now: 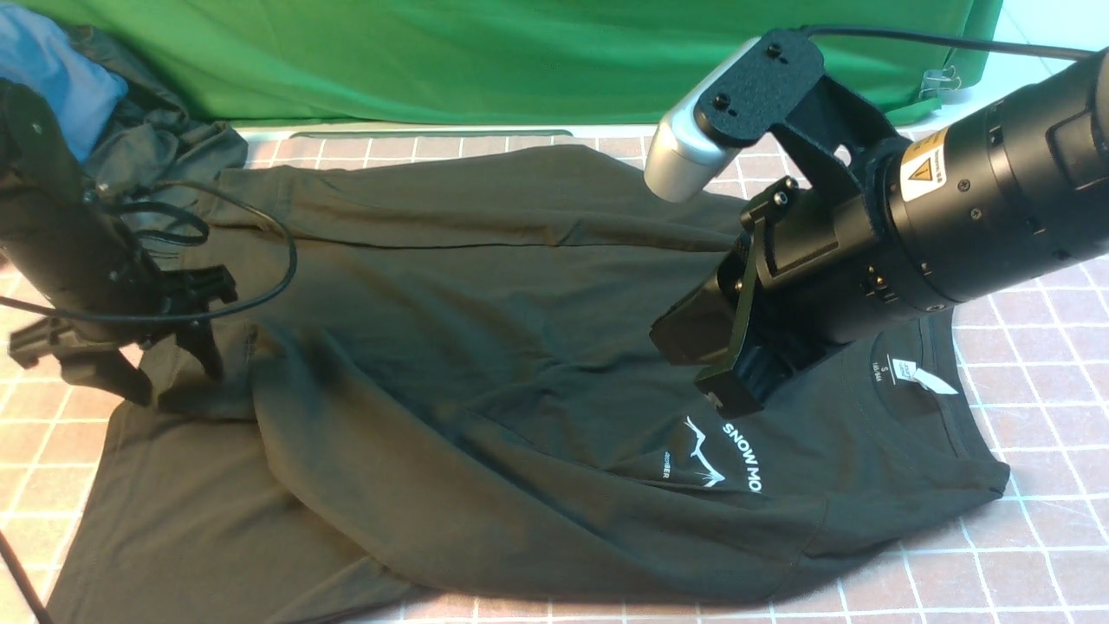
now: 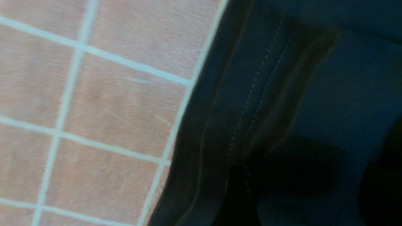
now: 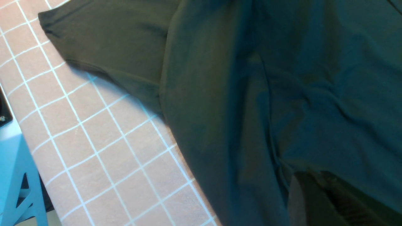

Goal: Fold a long-sleeved shirt over a pink coffee tablecloth.
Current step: 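Fold the left side of the black T-shirt inward over its body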

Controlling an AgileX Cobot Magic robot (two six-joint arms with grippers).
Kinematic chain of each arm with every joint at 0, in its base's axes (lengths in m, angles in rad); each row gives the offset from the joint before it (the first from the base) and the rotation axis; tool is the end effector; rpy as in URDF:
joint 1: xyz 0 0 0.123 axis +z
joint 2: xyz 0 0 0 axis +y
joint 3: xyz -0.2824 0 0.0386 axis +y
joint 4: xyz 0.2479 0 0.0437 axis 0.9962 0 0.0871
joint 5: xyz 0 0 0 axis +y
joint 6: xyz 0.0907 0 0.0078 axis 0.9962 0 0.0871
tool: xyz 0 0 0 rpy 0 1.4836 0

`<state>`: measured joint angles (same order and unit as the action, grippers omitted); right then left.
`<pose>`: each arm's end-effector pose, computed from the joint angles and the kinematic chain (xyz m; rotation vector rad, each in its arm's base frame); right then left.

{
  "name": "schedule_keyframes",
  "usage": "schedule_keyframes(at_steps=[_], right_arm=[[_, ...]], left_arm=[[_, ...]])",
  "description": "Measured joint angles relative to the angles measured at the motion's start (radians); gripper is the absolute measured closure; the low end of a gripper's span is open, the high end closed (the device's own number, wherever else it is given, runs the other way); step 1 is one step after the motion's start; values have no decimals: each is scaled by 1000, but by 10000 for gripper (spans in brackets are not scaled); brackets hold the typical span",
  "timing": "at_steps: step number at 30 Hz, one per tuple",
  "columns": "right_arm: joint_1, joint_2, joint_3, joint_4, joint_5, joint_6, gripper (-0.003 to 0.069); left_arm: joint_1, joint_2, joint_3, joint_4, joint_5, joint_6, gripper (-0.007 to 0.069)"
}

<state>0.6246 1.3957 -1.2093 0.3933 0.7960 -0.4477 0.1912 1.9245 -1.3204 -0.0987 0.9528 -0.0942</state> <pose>0.2270 0.1944 0.3386 -1.0617 2.2147 0.5421 0.3667 0.0635 0.1794 -0.5112 2.9910 -0.1189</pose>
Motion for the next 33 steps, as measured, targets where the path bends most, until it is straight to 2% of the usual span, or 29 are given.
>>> schedule_keyframes(at_steps=[6,13,17,19,33], right_arm=[[0,0,0,0,0,0,589],[0,0,0,0,-7,0,589],[0,0,0,0,-13,0,589],[0,0,0,0,-22,0,589],[0,0,0,1,-30,0,589]], left_arm=[[0,24,0,6,4,8,134],[0,27,0,7,0,12,253],[0,27,0,9,8,67,483],[0,27,-1,10,10,94,562],[0,10,-71,144,17,94,578]])
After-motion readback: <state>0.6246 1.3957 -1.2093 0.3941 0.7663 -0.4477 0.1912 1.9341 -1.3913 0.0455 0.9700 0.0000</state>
